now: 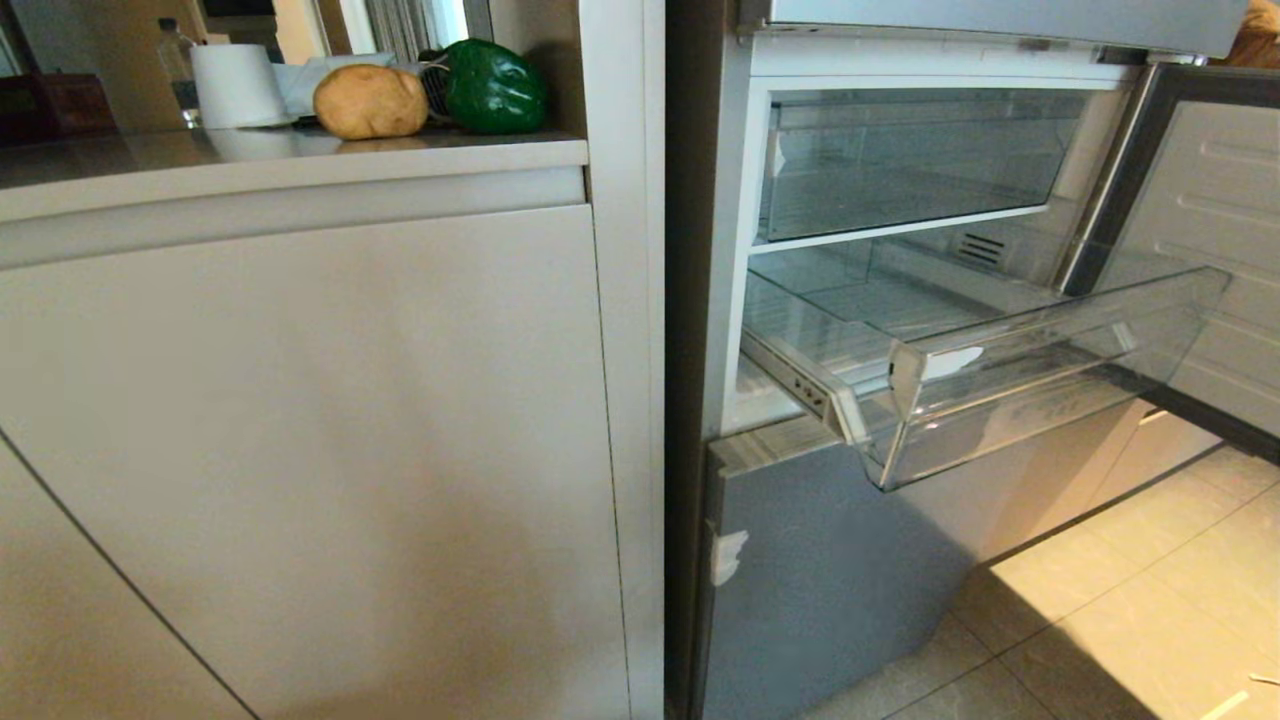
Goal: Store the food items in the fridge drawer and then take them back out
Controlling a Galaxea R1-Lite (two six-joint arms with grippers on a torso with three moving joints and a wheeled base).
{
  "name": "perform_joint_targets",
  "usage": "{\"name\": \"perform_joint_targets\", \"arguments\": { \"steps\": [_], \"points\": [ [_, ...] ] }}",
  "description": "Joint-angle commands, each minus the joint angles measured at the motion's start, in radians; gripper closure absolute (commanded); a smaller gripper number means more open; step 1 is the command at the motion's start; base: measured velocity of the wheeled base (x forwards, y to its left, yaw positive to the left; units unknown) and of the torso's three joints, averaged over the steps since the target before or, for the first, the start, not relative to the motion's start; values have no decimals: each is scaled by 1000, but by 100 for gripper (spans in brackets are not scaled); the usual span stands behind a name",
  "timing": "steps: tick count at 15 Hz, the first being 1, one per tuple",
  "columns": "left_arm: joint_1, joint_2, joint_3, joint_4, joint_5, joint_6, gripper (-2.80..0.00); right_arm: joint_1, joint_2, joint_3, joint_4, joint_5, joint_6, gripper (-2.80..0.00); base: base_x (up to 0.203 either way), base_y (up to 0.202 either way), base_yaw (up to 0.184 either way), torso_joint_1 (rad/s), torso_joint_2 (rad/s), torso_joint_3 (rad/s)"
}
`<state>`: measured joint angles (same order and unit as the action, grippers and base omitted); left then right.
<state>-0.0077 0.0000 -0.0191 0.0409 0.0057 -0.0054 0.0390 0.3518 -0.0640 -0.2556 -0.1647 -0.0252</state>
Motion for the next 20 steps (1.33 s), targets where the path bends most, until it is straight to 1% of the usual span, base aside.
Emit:
{"name": "perform_joint_targets", "arguments": {
  "steps": [1,3,4,6,10,13,20],
  "points": [
    [0,2,-1,0,0,-1,0,-21,-217,23,115,36,-12,0,0,0,0,0,0,0],
    [0,2,-1,0,0,-1,0,-35,-340,40,257,147,-35,0,0,0,0,0,0,0],
    [0,2,-1,0,-1,-1,0,-40,-353,46,294,180,-46,0,0,0,0,0,0,0],
    [0,2,-1,0,0,-1,0,-42,-353,49,291,160,-38,0,0,0,0,0,0,0],
    [0,2,-1,0,0,1,0,-42,-353,47,291,162,-33,0,0,0,0,0,0,0],
    [0,2,-1,0,0,-1,0,-42,-353,48,289,157,20,0,0,0,0,0,0,0],
    [-1,2,0,0,0,-1,0,-41,-353,49,288,157,25,0,0,0,0,0,0,0]
  ]
}}
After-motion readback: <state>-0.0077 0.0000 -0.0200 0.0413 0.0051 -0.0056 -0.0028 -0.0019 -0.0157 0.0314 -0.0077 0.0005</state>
